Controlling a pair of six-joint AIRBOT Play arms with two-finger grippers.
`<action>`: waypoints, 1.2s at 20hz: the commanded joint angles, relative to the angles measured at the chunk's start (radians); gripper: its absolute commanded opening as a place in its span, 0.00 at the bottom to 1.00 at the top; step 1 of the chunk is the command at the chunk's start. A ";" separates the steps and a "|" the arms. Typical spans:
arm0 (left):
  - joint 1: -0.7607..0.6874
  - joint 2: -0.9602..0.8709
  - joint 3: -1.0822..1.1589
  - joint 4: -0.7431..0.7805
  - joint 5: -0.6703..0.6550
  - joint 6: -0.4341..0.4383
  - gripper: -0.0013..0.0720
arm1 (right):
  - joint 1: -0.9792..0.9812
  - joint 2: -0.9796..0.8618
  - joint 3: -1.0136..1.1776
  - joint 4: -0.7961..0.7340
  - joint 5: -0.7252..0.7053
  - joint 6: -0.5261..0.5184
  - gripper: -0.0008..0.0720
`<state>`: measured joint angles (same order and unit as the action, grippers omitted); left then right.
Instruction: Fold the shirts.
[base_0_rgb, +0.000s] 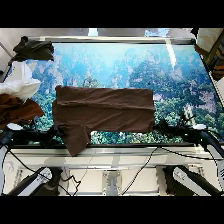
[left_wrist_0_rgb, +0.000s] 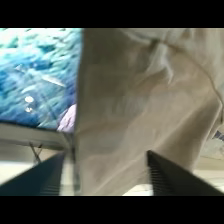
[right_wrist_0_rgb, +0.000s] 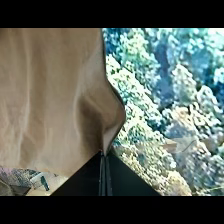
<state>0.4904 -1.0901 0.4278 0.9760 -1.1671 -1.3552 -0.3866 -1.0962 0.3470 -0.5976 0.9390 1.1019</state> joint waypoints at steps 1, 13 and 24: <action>-0.056 -0.052 -0.001 -0.037 0.052 0.021 0.42 | 0.000 0.001 0.000 0.001 0.002 0.000 0.05; -0.116 0.151 0.053 -0.641 -0.177 0.226 0.04 | -0.027 0.297 0.062 -0.027 0.154 0.062 0.04; -0.174 0.337 0.327 -0.403 0.058 0.042 0.03 | -0.241 0.304 0.426 -0.178 0.240 0.083 0.04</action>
<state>0.3588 -0.7574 0.7223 0.4683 -1.2133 -1.2575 -0.6376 -0.7376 0.7017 -0.7601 1.1847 1.1908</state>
